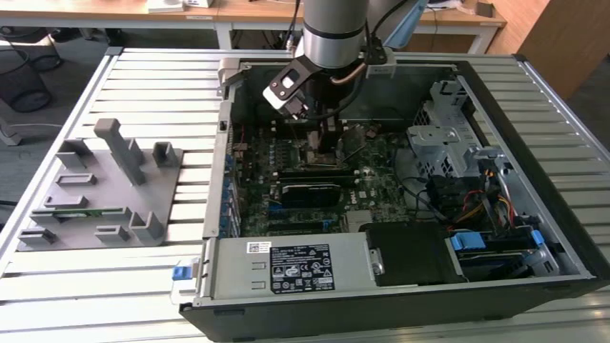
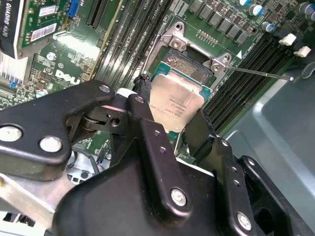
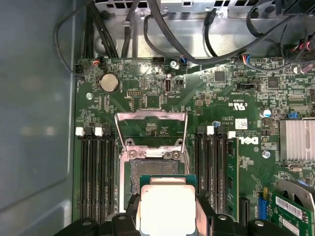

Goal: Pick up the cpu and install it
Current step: 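Place the cpu into insertion slot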

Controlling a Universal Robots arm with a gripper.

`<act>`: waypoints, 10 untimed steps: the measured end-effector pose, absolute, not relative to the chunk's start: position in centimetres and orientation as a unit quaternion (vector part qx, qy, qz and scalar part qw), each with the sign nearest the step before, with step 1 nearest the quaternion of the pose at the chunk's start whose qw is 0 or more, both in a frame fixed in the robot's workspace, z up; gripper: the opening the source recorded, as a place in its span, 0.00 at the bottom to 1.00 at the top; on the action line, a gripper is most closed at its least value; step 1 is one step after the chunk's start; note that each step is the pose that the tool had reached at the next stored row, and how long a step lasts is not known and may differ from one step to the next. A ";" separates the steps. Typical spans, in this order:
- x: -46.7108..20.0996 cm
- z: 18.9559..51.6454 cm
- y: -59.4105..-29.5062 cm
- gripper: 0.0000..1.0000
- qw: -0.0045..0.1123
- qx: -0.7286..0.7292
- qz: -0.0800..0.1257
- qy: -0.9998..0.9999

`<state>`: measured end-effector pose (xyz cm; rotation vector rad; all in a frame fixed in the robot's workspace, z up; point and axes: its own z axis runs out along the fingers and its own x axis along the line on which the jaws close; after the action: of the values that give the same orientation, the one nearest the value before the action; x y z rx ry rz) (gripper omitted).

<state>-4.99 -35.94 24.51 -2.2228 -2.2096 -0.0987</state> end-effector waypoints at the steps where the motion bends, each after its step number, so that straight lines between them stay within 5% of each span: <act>1: -5.0 24.5 -35.9 0.53 0.003 -0.709 -0.031 -0.705; 10: -5.0 23.6 -35.6 0.53 0.003 -0.709 -0.031 -0.705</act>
<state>-4.99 -35.60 23.61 -2.2227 -2.2097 -0.0985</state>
